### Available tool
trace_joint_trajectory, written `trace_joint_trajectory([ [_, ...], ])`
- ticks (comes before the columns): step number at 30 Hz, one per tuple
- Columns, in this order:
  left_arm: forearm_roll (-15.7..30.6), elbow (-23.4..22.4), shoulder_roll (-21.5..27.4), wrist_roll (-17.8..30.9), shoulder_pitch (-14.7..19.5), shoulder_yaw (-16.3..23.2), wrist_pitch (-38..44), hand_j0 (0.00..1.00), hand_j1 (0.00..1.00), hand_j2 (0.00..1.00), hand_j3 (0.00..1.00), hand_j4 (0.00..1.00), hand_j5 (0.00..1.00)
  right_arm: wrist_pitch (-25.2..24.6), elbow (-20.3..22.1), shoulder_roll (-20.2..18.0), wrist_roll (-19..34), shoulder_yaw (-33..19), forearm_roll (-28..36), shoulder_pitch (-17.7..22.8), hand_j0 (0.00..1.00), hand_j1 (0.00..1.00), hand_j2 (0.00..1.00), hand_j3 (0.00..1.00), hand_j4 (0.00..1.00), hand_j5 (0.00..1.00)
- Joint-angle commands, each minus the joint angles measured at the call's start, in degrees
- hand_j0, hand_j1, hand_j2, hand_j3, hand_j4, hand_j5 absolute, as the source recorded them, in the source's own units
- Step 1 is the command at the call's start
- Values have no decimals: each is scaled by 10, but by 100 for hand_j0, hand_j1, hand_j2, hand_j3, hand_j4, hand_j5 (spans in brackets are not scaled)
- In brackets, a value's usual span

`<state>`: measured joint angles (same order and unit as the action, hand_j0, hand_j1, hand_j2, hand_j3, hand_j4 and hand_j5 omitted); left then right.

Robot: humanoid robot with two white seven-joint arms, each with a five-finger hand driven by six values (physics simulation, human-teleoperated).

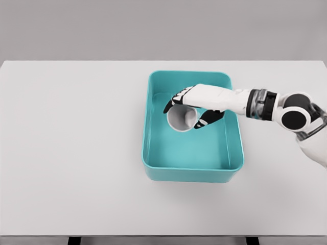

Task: Put the paper cup into the basket with your right arm

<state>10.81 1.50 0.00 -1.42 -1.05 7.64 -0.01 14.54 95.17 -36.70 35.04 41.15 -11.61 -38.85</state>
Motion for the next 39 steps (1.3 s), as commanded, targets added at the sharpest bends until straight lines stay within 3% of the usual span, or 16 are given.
trace_joint_trajectory([
  [1, 0, 0, 0, 0, 0, 0, -1, 100, 100, 100, 100, 100, 100, -37, 1, 1, 0, 22, -40, 0, 74, 74, 74, 74, 74, 74],
  [3, 0, 0, 0, -1, 0, 0, 0, 100, 100, 100, 100, 100, 100, -51, 6, 1, 0, 31, -61, 0, 76, 76, 76, 76, 76, 76],
  [4, 0, 0, 0, 0, 0, 0, 0, 100, 100, 100, 100, 100, 100, -50, 18, -1, 0, 26, -61, -1, 97, 97, 97, 97, 97, 97],
  [5, 0, 0, 0, 0, 0, 0, 0, 100, 100, 100, 100, 100, 100, -47, 31, -2, 0, 24, -61, -1, 100, 100, 100, 100, 100, 100],
  [12, 0, 0, 0, 0, 0, 0, 0, 100, 100, 100, 100, 100, 100, -11, 53, -9, 0, -37, -47, 2, 100, 100, 100, 100, 100, 100],
  [14, 0, 0, 0, 0, 0, 0, 0, 100, 100, 100, 100, 100, 100, 1, 49, -17, 0, -91, 33, 21, 100, 100, 100, 100, 100, 100],
  [17, 0, 0, 0, 0, 0, 0, 0, 100, 100, 100, 100, 100, 100, 51, 28, -34, 0, -227, 228, 96, 100, 100, 100, 100, 100, 100],
  [20, 0, 0, 0, -1, 0, 0, 0, 100, 100, 100, 100, 100, 100, 112, -51, -33, 0, -334, 409, 143, 100, 100, 100, 100, 100, 100],
  [22, 0, 0, 0, 0, 0, 0, 0, 100, 100, 100, 100, 100, 100, 128, -92, -33, 0, -340, 481, 143, 100, 100, 100, 100, 100, 100],
  [24, 0, 0, 0, 0, 0, 0, 0, 100, 100, 100, 100, 100, 100, 126, -107, -34, 0, -341, 463, 156, 100, 100, 100, 100, 100, 100],
  [28, 0, 0, 0, 0, 0, 0, 0, 100, 100, 100, 100, 100, 100, 88, -169, -23, 0, -342, 282, 191, 100, 100, 100, 100, 100, 100],
  [29, 0, 0, 0, 0, 0, 0, 0, 100, 100, 100, 100, 100, 100, 84, -171, -20, 0, -346, 265, 200, 100, 100, 100, 100, 100, 100],
  [39, 0, 0, 0, 0, 0, 0, 0, 100, 100, 100, 100, 100, 100, 85, -181, -1, 0, -379, 244, 227, 100, 100, 100, 100, 100, 100],
])
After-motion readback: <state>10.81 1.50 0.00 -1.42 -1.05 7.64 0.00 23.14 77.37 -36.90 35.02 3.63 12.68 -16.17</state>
